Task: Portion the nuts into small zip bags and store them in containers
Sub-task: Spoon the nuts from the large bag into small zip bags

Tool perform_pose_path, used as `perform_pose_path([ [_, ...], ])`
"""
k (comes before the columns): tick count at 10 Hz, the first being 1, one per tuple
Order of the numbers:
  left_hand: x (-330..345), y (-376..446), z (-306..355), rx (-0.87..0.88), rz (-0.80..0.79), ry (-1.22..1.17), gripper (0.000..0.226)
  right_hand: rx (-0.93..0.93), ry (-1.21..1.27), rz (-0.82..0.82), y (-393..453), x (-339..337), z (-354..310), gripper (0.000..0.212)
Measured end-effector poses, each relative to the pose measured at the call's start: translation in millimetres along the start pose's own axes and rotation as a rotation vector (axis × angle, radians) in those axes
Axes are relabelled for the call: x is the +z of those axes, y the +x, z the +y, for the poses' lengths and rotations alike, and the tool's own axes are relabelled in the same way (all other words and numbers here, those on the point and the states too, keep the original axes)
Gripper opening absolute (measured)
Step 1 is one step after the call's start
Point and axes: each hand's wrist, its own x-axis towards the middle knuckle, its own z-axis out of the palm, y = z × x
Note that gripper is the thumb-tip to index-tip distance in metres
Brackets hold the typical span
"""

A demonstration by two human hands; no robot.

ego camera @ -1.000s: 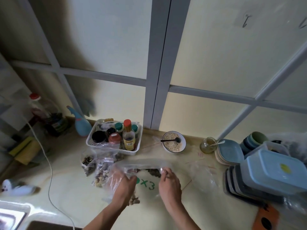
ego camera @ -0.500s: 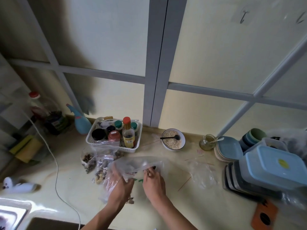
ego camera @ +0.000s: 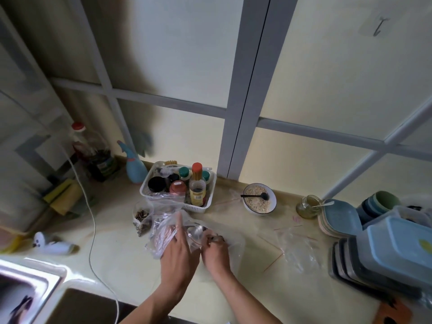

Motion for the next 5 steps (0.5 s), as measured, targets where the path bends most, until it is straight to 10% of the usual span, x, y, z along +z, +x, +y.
perform_pose_path([
  [5,3.2,-12.8,-5.0,0.318,0.058,0.205,0.096,0.702,0.847,-0.187,-6.0,-16.5,-6.1,0.015],
])
